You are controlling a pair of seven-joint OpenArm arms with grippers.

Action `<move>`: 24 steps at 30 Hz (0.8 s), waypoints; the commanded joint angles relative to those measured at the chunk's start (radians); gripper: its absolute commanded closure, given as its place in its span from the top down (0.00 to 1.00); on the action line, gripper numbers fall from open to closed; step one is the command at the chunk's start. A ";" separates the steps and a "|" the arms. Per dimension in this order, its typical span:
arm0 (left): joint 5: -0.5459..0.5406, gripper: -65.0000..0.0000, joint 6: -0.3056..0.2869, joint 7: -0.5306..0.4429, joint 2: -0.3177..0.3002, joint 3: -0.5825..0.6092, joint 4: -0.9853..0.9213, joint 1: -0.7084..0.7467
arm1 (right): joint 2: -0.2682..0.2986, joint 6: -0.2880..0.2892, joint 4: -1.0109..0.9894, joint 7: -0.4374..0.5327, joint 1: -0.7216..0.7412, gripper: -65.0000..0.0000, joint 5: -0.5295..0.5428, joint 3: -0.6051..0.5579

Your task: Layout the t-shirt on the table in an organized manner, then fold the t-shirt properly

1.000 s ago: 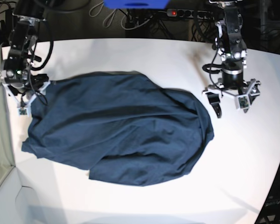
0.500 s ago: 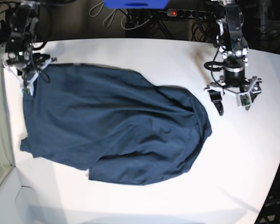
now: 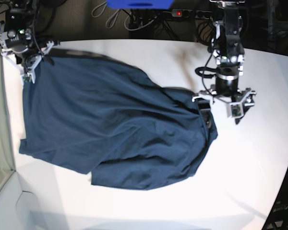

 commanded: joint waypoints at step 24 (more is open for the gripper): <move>-0.001 0.81 0.009 -0.026 0.004 0.132 -0.155 -0.215 | -0.007 0.117 0.016 0.008 -0.002 0.00 -0.006 0.210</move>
